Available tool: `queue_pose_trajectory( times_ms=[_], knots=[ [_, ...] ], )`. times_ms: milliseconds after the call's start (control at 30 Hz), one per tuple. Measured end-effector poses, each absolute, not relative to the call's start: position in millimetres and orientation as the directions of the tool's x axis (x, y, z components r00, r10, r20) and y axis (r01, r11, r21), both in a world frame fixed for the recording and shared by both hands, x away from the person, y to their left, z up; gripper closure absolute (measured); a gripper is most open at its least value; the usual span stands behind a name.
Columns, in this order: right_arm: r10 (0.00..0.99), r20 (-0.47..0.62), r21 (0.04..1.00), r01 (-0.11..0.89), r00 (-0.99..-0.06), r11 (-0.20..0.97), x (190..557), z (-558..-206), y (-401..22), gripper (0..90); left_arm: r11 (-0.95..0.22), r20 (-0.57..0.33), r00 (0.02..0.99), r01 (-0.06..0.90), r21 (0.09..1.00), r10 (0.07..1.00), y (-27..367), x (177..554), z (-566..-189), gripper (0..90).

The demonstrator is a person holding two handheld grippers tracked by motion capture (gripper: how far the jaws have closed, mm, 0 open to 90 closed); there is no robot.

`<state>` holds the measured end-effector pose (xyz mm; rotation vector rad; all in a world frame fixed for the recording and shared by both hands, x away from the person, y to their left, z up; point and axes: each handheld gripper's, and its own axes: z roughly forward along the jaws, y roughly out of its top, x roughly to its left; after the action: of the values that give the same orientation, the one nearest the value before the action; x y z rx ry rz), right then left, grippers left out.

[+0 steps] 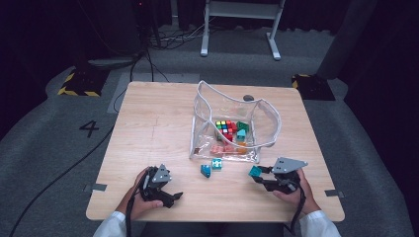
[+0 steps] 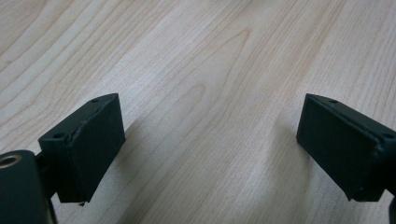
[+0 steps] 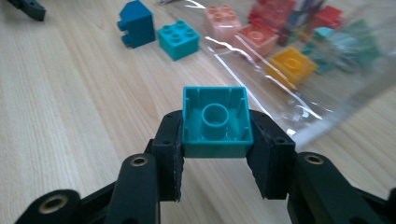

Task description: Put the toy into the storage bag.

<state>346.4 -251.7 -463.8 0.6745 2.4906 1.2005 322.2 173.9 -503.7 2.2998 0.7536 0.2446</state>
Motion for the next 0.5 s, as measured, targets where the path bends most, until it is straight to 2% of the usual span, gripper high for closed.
queue_pose_trajectory(
  times_ms=[500],
  knots=[
    [0.635,-0.068,0.848,0.291,-0.77,0.444,354.5,-418.1,-314.0,59.4,-0.593,-0.033,0.815,0.449,0.669,0.579,174.0,322.5,-503.7,7.7]
  ],
)
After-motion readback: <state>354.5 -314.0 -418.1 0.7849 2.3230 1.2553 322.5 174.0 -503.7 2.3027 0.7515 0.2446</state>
